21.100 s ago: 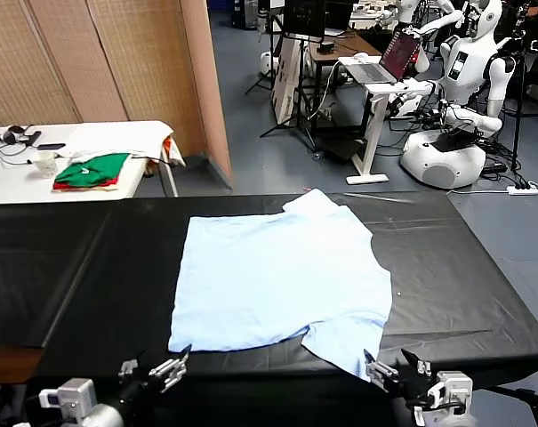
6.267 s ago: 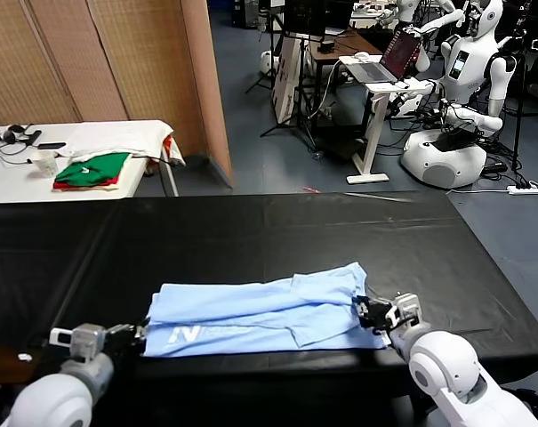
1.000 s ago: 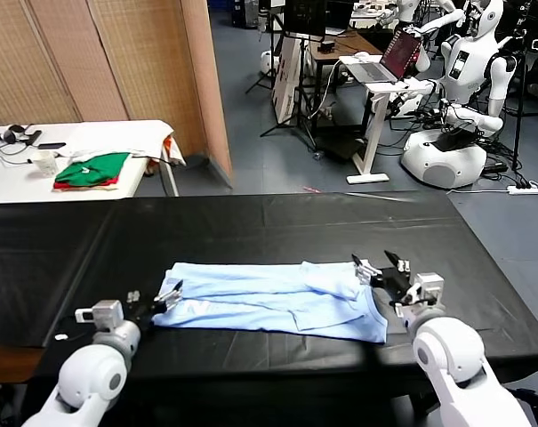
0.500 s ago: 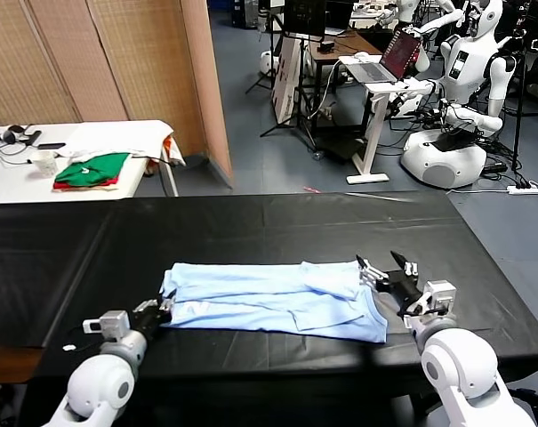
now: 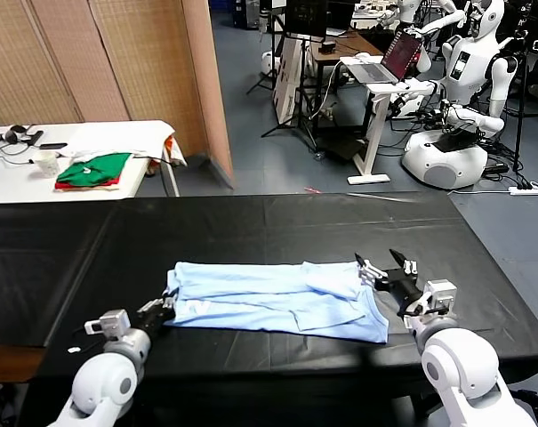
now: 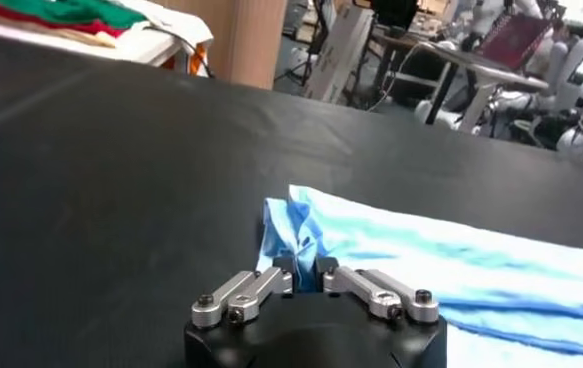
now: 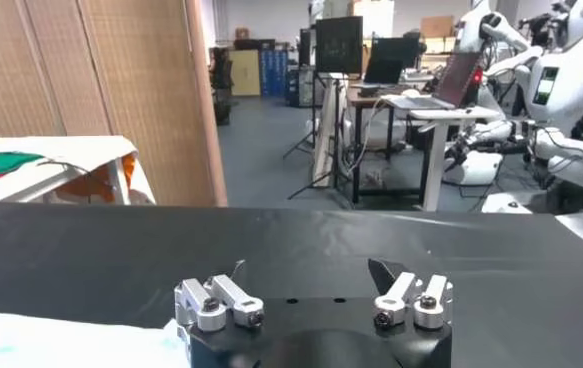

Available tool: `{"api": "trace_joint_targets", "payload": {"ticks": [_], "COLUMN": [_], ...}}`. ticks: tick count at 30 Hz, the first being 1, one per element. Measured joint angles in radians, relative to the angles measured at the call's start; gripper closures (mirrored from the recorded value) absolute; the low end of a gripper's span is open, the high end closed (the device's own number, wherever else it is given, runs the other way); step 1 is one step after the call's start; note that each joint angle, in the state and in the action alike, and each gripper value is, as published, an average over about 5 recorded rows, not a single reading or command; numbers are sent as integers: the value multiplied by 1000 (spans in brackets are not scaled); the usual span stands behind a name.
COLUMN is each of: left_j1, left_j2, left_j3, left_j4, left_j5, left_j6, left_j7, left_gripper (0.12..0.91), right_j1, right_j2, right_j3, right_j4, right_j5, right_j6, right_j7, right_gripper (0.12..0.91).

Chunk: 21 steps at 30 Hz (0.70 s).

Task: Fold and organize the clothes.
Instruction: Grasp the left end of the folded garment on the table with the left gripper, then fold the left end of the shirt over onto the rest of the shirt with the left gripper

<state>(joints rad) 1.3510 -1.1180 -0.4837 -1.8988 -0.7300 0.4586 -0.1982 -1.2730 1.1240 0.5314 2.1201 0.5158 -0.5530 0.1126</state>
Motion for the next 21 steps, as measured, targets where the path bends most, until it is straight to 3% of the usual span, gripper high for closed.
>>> {"api": "trace_joint_targets", "payload": {"ticks": [5, 11, 17, 21], "left_j1": [16, 50, 124, 179], "left_j2": [19, 68, 142, 187], "left_j3": [-1, -30, -117, -192], "left_j4": [-20, -68, -103, -113], "left_j5": [103, 326, 515, 552], "left_j6": [-13, -38, -87, -105], "left_j7": [25, 58, 89, 97], "left_gripper": [849, 849, 849, 849], "right_j1": [2, 3, 7, 6], "right_j2": [4, 13, 27, 37], "right_j3": [1, -2, -8, -17], "right_j4": [1, 5, 5, 4], "right_j5": [0, 0, 0, -3], "right_j6": [0, 1, 2, 4], "right_j7": [0, 1, 3, 3], "right_gripper": [118, 118, 118, 118]}}
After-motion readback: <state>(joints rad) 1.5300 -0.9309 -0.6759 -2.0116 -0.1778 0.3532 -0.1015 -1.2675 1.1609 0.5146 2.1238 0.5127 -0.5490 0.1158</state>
